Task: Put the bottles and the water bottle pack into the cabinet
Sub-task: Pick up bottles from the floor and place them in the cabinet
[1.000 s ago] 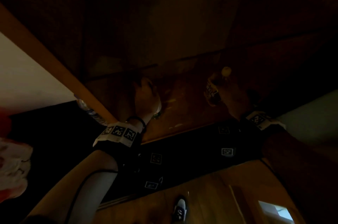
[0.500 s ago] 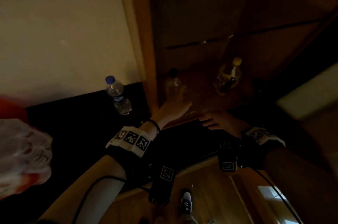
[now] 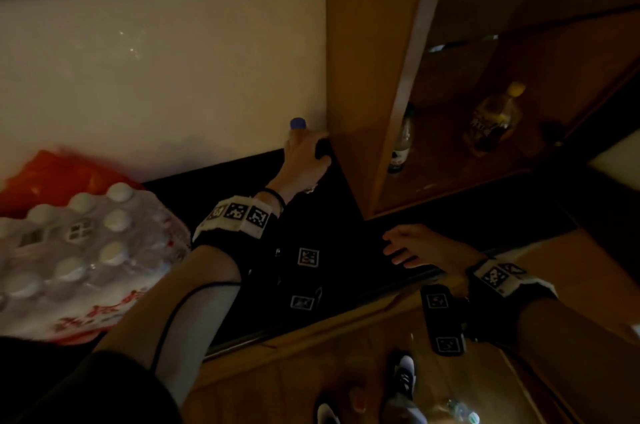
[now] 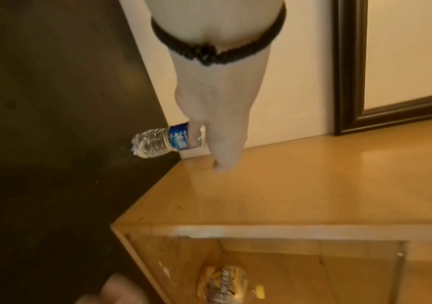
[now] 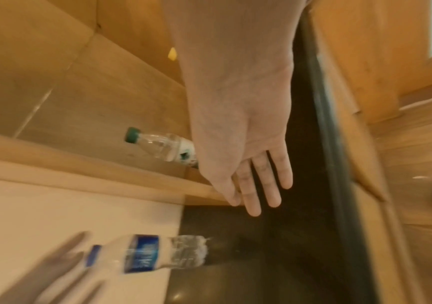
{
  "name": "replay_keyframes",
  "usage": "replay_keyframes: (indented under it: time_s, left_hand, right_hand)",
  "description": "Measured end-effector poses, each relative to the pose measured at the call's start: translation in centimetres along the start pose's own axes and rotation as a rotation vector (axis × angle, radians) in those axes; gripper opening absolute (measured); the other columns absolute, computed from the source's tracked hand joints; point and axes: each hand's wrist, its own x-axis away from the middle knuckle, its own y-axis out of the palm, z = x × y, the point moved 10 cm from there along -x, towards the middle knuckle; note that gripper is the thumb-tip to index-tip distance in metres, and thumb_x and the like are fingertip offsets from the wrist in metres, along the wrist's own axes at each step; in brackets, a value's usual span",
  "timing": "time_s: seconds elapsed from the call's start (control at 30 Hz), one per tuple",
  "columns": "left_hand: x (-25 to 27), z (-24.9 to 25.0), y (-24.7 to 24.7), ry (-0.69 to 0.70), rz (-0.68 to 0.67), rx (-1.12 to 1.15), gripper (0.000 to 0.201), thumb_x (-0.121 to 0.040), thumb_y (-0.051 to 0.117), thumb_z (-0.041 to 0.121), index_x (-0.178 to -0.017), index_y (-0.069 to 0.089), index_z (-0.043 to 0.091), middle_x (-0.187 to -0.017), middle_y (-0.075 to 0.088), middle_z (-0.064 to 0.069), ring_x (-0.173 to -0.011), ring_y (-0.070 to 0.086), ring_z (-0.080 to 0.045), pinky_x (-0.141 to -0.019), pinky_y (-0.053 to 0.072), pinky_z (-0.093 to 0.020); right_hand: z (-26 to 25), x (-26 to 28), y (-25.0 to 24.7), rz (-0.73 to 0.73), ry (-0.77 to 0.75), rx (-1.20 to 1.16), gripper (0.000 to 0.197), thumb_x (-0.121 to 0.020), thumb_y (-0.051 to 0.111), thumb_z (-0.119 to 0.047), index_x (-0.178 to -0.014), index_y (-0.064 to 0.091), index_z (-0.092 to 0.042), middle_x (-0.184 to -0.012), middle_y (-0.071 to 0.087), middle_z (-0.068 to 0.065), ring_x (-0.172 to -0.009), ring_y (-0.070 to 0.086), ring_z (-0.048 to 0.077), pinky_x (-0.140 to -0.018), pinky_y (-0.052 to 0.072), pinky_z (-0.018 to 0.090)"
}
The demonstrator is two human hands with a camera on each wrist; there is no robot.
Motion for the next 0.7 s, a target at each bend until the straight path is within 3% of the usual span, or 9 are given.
replay_keyframes:
  time_s: [0.1,0.2,0.3,0.37,0.47,0.57,0.7]
  left_hand:
    - [-0.9,0.5,-1.2,0.029,0.078,-0.068,0.060,-0.091,0.050,0.016,-0.147,0.031,0.023,-0.158,0.008,-0.008,-0.144,0.007,-0.034,-0.116,0.021,-0.045]
    - [-2.7,0.1,-1.6,0.016,0.087,-0.159,0.062,-0.093,0.048,0.016,-0.151,0.026,0.020,-0.162,0.000,-0.002,-0.149,-0.001,-0.029,-0.119,0.019,-0.043]
    - [-4.4,-0.9,-1.0,0.052,0.054,-0.334,0.056,-0.092,0.043,0.025,-0.147,0.035,0.015,-0.162,0.012,-0.003,-0.149,0.007,-0.026,-0.120,0.017,-0.041]
    - [-4.8,-1.1,-1.1,0.103,0.120,-0.451,0.054,-0.092,0.044,0.025,-0.145,0.038,0.017,-0.156,0.026,-0.006,-0.145,0.018,-0.028,-0.114,0.027,-0.045]
    - [-5.2,-0.5,-1.8,0.236,0.229,-0.627,0.049,-0.087,0.052,0.019,-0.136,0.047,0.011,-0.137,0.042,-0.019,-0.127,0.038,-0.039,-0.103,0.031,-0.051]
    - [-5.5,-1.0,-2.0,0.246,0.272,-0.733,0.032,-0.082,0.053,0.021,-0.107,0.061,0.002,-0.121,0.049,-0.021,-0.114,0.043,-0.040,-0.091,0.029,-0.049]
    - [-3.6,-2.8,-1.3,0.117,0.258,-0.618,0.039,-0.089,0.056,0.030,-0.111,0.046,0.000,-0.117,0.043,-0.028,-0.097,0.049,-0.047,-0.076,0.041,-0.050]
  right_hand:
    - [2.4,0.1,0.7,0.032,0.004,-0.034,0.032,-0.104,0.038,-0.024,-0.133,0.046,-0.014,-0.109,0.060,0.002,-0.103,0.058,0.028,-0.108,0.041,0.049]
    - [4.2,0.0,1.0,0.086,0.014,-0.085,0.033,-0.103,0.041,-0.024,-0.134,0.047,-0.013,-0.109,0.061,0.002,-0.103,0.059,0.027,-0.105,0.045,0.047]
    - [4.6,0.0,1.6,0.120,0.015,-0.138,0.034,-0.104,0.040,-0.020,-0.135,0.046,-0.008,-0.108,0.060,0.006,-0.095,0.060,0.028,-0.092,0.051,0.036]
    - [5.0,0.0,1.5,0.158,0.023,-0.156,0.035,-0.104,0.040,-0.020,-0.136,0.046,-0.008,-0.101,0.061,0.003,-0.085,0.061,0.021,-0.085,0.053,0.033]
    - [5.8,0.4,1.2,0.189,0.033,-0.186,0.036,-0.104,0.039,-0.019,-0.137,0.046,-0.007,-0.119,0.061,0.016,-0.099,0.061,0.031,-0.102,0.047,0.048]
    - [6.6,1.3,0.8,0.253,0.055,-0.232,0.037,-0.104,0.039,-0.012,-0.138,0.043,0.002,-0.132,0.053,0.029,-0.120,0.054,0.043,-0.109,0.039,0.051]
    - [8.3,1.7,1.7,0.253,0.038,-0.193,0.034,-0.104,0.040,-0.012,-0.133,0.047,0.003,-0.134,0.053,0.029,-0.122,0.054,0.042,-0.107,0.041,0.051]
